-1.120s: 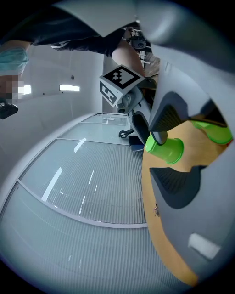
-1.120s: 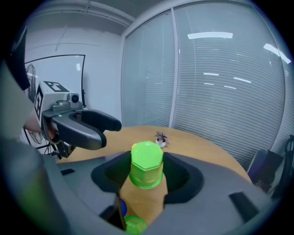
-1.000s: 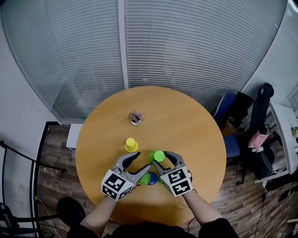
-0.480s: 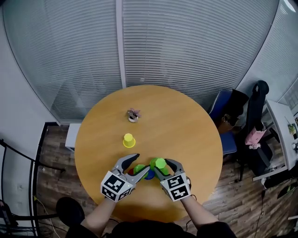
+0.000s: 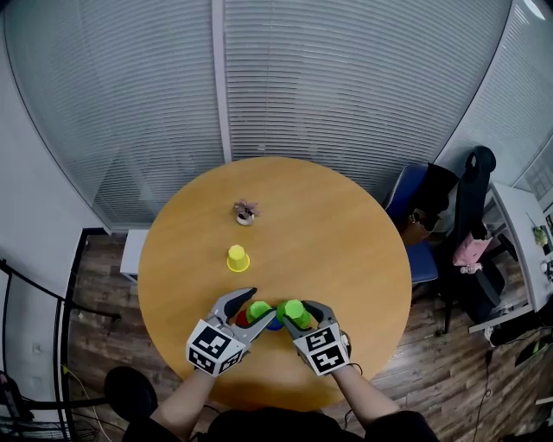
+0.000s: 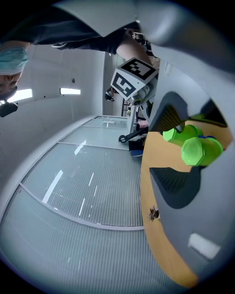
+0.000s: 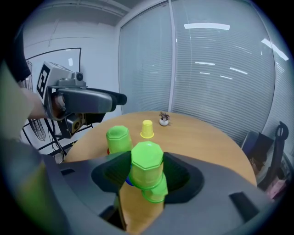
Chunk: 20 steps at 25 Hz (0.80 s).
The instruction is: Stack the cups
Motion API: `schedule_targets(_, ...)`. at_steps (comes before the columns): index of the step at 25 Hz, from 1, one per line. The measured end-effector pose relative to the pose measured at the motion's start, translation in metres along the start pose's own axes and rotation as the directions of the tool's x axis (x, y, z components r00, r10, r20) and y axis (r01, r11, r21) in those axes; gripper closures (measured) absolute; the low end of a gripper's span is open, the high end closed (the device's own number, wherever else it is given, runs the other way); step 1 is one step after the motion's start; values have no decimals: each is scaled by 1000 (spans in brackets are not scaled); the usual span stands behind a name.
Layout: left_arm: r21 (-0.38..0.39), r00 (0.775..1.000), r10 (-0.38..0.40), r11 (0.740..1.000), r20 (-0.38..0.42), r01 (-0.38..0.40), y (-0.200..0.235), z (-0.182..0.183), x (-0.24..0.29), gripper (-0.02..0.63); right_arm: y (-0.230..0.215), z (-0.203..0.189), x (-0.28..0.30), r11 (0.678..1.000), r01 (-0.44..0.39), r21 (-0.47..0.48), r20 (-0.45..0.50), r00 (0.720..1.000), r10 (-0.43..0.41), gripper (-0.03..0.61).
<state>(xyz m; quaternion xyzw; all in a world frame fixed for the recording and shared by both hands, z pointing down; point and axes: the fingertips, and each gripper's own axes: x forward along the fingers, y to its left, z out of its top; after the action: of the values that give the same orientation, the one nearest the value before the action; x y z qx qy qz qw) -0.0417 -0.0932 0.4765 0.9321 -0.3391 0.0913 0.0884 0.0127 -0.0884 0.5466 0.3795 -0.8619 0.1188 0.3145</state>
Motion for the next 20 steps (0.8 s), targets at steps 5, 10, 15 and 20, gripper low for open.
schedule_targets(5, -4, 1000, -3, 1000, 3, 3, -2, 0, -1, 364, 3, 8, -6, 1000, -18, 25, 50, 999, 17, 334)
schedule_targets(10, -1, 1000, -3, 1000, 17, 3, -1, 4, -4, 364, -1, 28, -18, 1000, -3, 31, 98, 995, 0, 327)
schedule_targets(15, 1, 999, 13, 1000, 44, -13, 10, 14, -9, 364, -6, 64, -34, 999, 22, 26, 158, 987, -26, 327)
schedule_targets(20, 8, 997, 43, 999, 66, -44, 35, 21, -22, 364, 6, 103, -49, 998, 54, 29, 248, 967, -59, 327)
